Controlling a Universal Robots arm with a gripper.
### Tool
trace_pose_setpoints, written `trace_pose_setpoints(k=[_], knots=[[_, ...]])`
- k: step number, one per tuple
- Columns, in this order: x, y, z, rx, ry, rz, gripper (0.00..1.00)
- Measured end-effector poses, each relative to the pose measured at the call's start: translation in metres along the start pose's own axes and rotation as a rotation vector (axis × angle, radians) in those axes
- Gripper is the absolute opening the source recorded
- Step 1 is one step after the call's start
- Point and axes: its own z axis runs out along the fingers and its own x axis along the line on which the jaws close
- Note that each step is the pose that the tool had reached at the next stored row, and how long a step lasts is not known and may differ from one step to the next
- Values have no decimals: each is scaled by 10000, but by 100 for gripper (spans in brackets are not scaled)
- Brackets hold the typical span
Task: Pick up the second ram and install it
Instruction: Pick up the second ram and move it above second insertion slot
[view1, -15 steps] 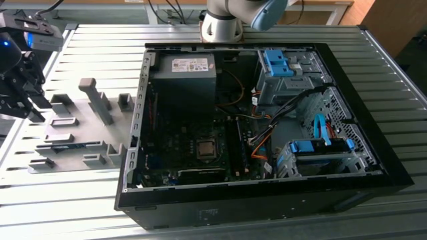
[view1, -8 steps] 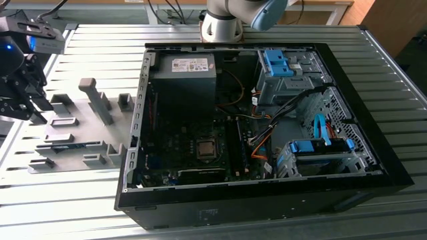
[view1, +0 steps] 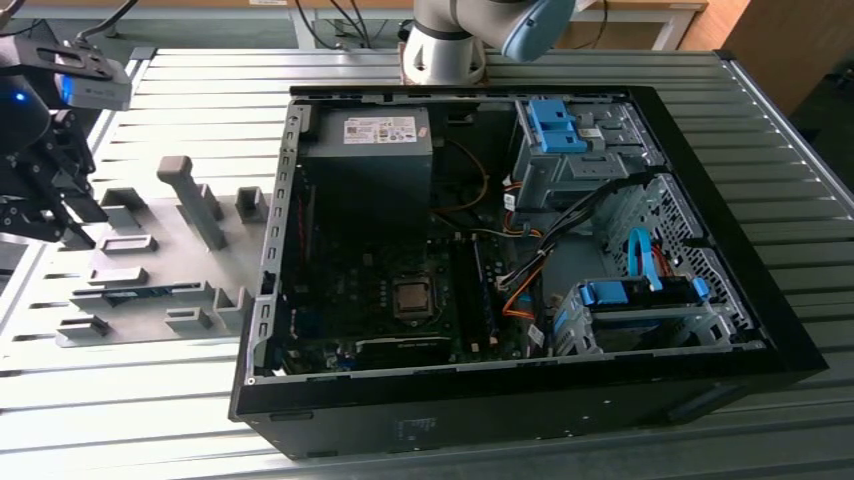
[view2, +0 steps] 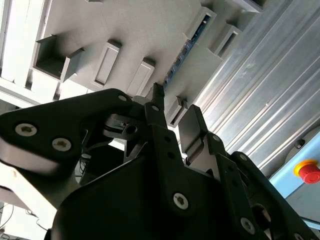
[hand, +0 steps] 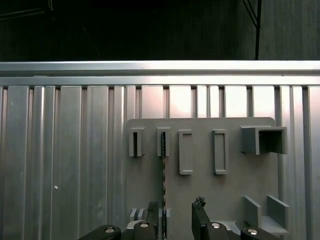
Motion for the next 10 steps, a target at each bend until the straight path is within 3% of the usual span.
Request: trace_pose_setpoints(k=[10], knots=[[0, -1, 63, -2, 1, 0, 40]])
